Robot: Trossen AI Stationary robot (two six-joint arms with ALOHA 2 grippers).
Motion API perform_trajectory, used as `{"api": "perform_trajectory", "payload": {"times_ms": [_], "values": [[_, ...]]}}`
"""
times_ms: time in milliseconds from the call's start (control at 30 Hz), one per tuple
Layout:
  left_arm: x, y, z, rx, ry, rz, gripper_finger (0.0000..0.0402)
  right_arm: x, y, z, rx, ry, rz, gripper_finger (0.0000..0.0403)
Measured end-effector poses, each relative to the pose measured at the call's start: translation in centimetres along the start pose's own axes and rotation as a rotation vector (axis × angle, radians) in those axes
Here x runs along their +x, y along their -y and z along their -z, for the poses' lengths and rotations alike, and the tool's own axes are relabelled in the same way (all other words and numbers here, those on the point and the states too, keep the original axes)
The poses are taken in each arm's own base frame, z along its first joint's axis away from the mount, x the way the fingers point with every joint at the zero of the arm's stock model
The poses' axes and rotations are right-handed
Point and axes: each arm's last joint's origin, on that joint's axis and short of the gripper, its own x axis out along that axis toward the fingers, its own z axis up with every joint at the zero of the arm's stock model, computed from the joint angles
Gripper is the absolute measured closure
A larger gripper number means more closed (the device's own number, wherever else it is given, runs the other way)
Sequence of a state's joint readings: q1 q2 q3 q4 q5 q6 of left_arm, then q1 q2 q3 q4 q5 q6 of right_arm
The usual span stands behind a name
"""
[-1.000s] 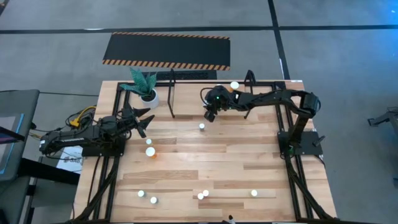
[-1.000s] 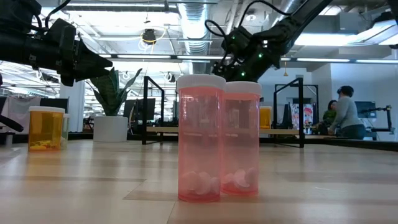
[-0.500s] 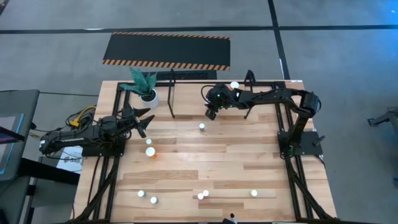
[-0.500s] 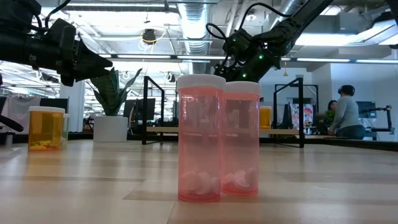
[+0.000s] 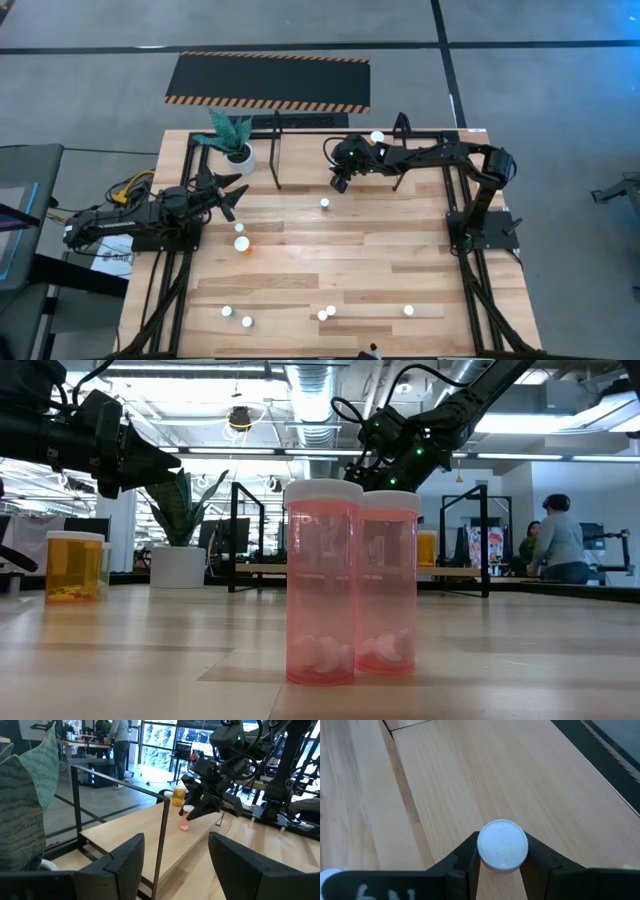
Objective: Pick and place medicine bottles onto shelf by color
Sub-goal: Put the red pill bottle on the shelf
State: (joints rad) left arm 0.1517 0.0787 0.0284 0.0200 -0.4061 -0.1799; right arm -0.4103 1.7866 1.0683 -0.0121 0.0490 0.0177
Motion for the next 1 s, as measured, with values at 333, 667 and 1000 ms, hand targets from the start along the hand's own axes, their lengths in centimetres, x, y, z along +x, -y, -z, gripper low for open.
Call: {"api": "perform_trajectory", "payload": {"times_ms": [333, 667, 1000], "values": [[0.0, 0.0, 0.0, 0.0, 0.0, 0.0, 0.0193, -0.01, -0.1, 0.09, 0.005, -0.009, 0.003, 0.0272], [0.0, 0.0, 0.0, 0.0, 0.0, 0.0, 0.0193, -0.01, -0.11, 0.13, 0.005, -0.013, 0.003, 0.0264], [0.0, 0.0, 0.0, 0.0, 0.0, 0.0, 0.0193, 0.07, -0.02, 0.64, 0.034, -0.055, 0.006, 0.0155]]}}
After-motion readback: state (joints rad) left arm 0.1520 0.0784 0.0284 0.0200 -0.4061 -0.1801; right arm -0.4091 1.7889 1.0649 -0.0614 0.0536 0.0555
